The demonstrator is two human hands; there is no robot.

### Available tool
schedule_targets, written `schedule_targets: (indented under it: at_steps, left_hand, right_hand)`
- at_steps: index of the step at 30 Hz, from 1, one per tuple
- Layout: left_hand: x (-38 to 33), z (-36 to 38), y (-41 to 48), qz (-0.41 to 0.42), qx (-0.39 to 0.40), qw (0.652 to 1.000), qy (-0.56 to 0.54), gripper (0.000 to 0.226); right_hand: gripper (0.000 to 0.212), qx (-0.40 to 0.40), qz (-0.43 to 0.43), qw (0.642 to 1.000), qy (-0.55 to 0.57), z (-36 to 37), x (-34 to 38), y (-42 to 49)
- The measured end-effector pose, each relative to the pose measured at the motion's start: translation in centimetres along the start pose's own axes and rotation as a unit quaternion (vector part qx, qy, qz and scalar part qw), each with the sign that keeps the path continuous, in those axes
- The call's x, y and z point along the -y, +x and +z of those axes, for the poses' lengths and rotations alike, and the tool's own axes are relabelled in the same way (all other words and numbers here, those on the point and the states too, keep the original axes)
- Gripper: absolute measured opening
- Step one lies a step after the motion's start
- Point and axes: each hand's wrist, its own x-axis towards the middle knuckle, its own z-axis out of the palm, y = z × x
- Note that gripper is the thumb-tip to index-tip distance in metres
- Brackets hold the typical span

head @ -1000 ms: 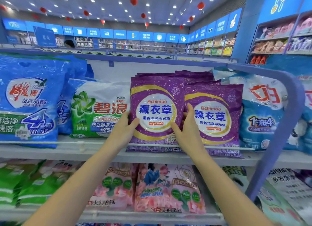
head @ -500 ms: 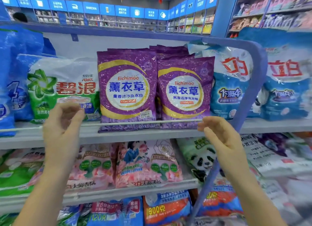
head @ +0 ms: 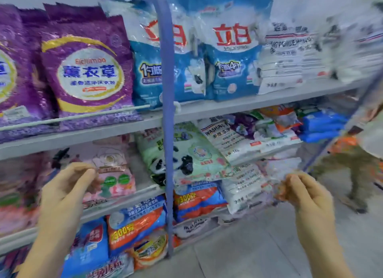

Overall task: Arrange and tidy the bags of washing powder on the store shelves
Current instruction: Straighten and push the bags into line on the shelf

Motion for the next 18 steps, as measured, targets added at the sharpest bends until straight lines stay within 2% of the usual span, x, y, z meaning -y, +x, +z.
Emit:
schedule_targets:
  at_steps: [5,8,18]
  left_hand:
    - [-1.0,9.4,-3.9,-0.022,0.028,0.999,-0.018,0.041]
    - [-0.6,14.0,-5.6,-0.038,0.035,0.998,-0.033,0.042]
    - [0.4,24.5,-5.2,-0.064,0.034,0.996,-0.047,0.035]
  right_hand:
    - [0.051,0.003,0.010,1.000,-0.016,-8.2,-1.6,2.6]
    - [0.035,0.010,0.019,0.999,-0.025,-12.2,-3.3,4.7]
    - [0.034,0.036,0.055,0.998,-0.014,-18.3,-9.1,13.2]
